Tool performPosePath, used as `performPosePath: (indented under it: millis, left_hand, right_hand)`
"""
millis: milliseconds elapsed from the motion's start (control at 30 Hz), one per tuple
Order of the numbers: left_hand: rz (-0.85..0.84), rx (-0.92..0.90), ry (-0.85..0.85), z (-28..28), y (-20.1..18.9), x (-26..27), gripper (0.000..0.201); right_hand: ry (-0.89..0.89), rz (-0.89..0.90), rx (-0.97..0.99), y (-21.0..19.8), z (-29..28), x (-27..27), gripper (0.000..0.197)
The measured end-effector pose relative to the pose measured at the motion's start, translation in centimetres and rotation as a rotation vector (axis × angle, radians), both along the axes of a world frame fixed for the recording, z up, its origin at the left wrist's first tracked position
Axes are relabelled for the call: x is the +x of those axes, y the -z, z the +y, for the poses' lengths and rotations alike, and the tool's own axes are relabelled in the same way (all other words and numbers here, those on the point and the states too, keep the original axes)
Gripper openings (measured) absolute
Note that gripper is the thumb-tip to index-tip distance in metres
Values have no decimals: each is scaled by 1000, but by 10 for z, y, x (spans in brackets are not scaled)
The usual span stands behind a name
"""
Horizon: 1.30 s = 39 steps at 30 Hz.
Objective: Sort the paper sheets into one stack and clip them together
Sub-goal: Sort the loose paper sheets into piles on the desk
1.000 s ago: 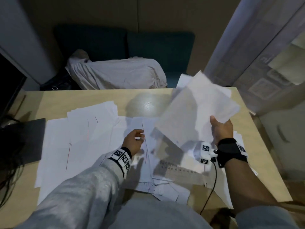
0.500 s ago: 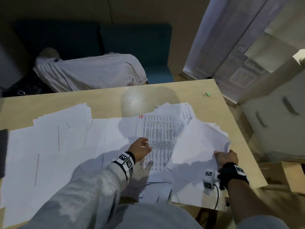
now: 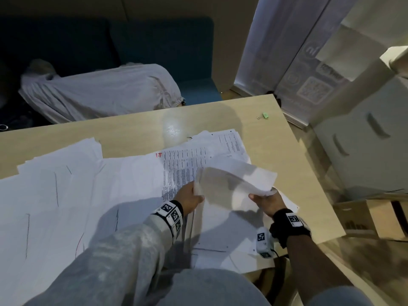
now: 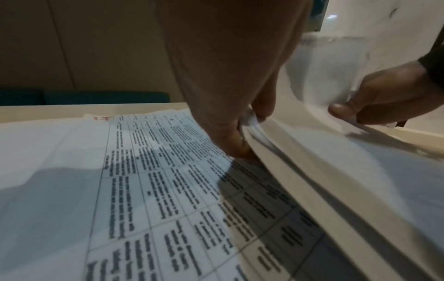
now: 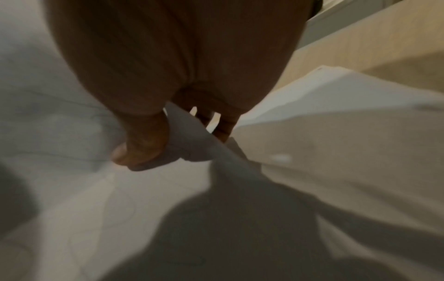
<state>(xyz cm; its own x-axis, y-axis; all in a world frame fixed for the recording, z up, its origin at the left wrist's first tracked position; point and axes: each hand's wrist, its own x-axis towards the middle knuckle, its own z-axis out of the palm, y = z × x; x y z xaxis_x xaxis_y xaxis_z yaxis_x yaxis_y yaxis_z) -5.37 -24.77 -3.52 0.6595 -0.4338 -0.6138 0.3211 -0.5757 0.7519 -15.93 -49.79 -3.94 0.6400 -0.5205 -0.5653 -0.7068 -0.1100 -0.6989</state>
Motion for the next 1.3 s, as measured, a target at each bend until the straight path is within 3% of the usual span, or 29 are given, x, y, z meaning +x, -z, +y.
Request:
performPosePath:
  millis: [67,133,167,267,367,467,567,700,767,933,1067,1133,1233,1300]
  left_hand:
    - [2,-24,-40,4,4,2,34]
    - [17,-52,-60,9,3,3,40]
    - [-45,-17,-75,12,5,4,44]
    - [-375,384,-229,26,10,9,65]
    - [-280,645,-349,45,13,16,98]
    - [-157,607,-389,53,16,22,113]
    - [-120,437,-454,54,18,28,102]
    - [-162,218,-424,63,27,28,50]
    - [-141,110,-427,65,26,28,36]
    - [-108,-44,-553,63,9,30,35]
    - [22,-143,-626,62,5,35,18]
    - [35,-197,-626,59,-2,38,26]
    - [4,-214,-543,55,-10,44,23]
    - [28,-261,-520,53,-15,47,20]
  right_hand:
    - [63,-4,22,-5,-2,4,13]
    - [122,-14,110,-4,-9,9,43]
    - [125,-23,97,-2,-11,10,48]
    - [74,-68,-45,6,-15,9,10]
    - [-46,-88,-28,8,-7,10,17]
    - [-218,-31,-33,5,16,21,20]
    - [-253,-91,-30,5,35,31,24]
    - [-205,-122,-6,5,52,40,25]
    - [-196,-141,24,3,56,47,22]
    - [-156,-166,-1,2,59,55,26]
    - [-113,-185,-107,-1,59,60,31]
    - [-52,-202,-146,0,56,62,35]
    - [2,-204,-175,-1,47,64,40]
    - [48,-198,-180,-5,38,66,30]
